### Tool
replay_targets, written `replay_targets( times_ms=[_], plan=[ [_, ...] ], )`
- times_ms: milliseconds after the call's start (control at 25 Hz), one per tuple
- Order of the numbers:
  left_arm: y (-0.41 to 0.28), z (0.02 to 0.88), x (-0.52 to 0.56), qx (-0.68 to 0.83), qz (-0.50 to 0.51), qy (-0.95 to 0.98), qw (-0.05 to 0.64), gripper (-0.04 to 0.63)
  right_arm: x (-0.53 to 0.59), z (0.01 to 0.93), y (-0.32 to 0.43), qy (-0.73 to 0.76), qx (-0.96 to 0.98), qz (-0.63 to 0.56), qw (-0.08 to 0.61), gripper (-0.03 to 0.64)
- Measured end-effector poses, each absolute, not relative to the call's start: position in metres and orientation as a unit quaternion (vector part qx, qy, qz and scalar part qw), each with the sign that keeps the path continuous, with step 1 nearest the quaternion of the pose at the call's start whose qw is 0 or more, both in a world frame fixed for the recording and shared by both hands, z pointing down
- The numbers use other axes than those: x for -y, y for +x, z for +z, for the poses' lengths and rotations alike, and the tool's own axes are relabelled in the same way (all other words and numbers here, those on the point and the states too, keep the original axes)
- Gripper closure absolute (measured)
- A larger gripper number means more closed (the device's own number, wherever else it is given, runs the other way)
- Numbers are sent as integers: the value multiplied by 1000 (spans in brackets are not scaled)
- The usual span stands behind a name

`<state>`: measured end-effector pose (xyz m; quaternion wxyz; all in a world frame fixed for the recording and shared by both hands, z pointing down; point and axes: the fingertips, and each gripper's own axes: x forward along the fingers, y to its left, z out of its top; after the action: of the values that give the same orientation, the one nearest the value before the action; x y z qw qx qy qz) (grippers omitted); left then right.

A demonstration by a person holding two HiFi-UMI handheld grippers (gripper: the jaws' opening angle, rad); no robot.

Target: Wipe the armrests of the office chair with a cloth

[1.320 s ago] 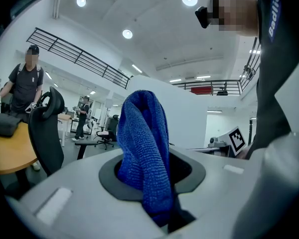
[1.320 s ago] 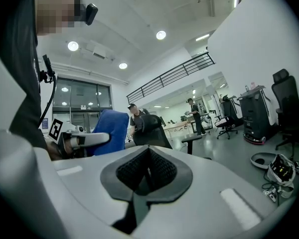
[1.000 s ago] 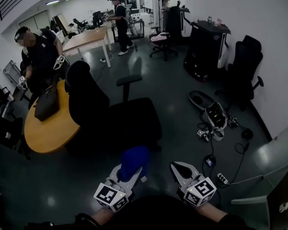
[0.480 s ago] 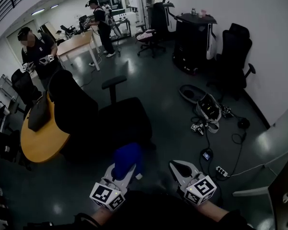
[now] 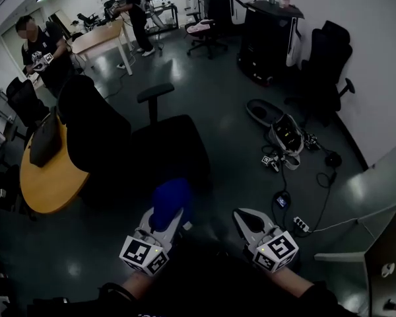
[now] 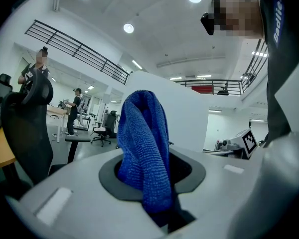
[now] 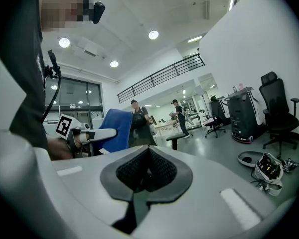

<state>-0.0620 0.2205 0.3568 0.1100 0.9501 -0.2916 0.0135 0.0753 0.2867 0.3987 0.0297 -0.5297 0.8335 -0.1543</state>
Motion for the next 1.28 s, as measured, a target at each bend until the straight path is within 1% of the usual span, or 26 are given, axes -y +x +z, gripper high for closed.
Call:
replay_targets(
  times_ms=[280, 560, 680, 880, 1080, 1280],
  plan=[
    [-118, 388, -136, 322, 23, 940, 108, 472, -222, 414, 48, -542, -823, -172, 4, 612],
    [-156, 414, -57, 330, 38, 934, 132, 472, -147, 416, 25, -555, -811, -183, -15, 614],
    [-165, 414, -35, 319, 38, 937, 139, 472, -118, 408, 16, -562, -808, -179, -11, 613],
    [-177, 437, -8, 316, 52, 939, 128, 472, -82, 406, 15, -569, -803, -175, -11, 614],
    [-180, 451, 12, 352, 67, 923, 136, 472, -54, 425, 21, -545, -821, -170, -31, 612],
    [-174, 473, 22, 415, 105, 892, 143, 472, -36, 471, 40, -501, -844, -174, -82, 612]
  ],
)
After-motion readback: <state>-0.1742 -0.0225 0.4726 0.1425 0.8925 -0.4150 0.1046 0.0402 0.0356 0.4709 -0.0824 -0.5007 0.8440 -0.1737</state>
